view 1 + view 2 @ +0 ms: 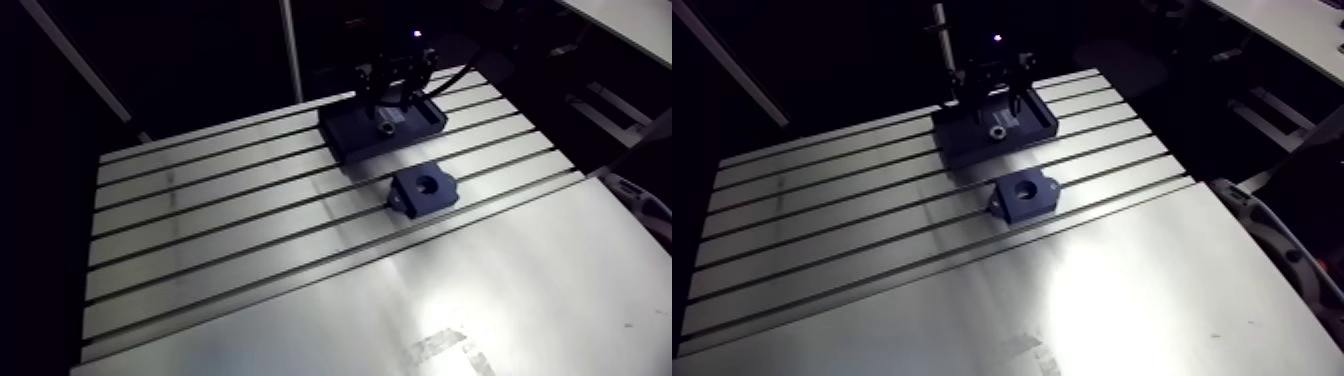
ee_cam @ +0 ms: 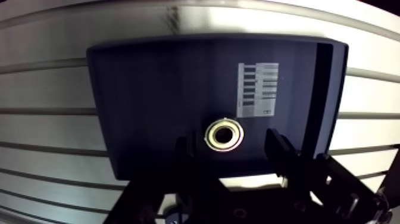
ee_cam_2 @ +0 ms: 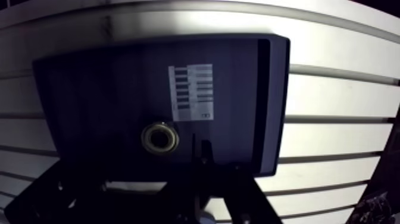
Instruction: Pick up the bearing and press it into the housing until flush.
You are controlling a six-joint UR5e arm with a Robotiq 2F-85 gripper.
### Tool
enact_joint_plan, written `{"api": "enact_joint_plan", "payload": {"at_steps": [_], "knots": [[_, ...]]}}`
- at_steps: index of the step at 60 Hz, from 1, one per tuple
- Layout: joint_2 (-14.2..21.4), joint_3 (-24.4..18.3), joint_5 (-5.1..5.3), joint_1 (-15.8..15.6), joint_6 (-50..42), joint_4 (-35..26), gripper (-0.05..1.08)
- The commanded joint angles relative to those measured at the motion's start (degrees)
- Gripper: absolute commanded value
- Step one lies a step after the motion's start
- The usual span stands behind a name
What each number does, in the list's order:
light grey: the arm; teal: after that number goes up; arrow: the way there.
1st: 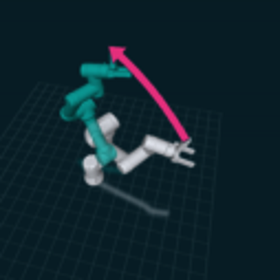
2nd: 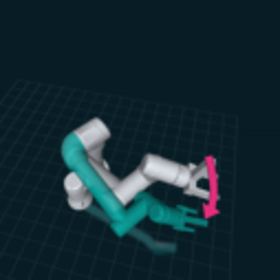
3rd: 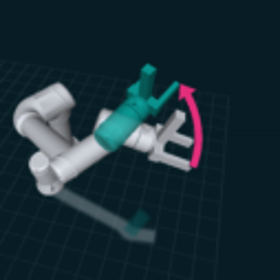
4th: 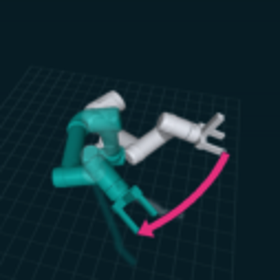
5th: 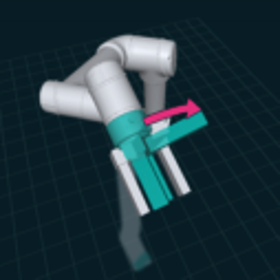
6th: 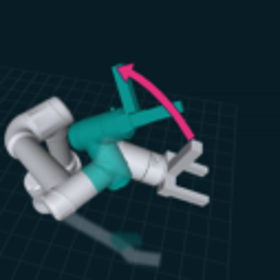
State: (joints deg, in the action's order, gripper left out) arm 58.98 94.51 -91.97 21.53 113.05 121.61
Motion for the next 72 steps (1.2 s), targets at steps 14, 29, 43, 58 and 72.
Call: {"api": "enact_joint_plan", "payload": {"at_steps": [14,29,43,58,72], "knots": [[-0.05,0.54,0.0,0.02,-0.32,0.08,0.35],[-0.48,0.98,-0.34,0.0,-0.15,2.5,0.35],[-0.93,1.07,-0.44,-0.08,-0.06,2.63,0.36],[-0.93,1.07,-0.35,-0.17,-0.06,2.54,0.36],[-1.28,1.07,-0.44,-0.26,-0.06,2.62,0.36]]}}
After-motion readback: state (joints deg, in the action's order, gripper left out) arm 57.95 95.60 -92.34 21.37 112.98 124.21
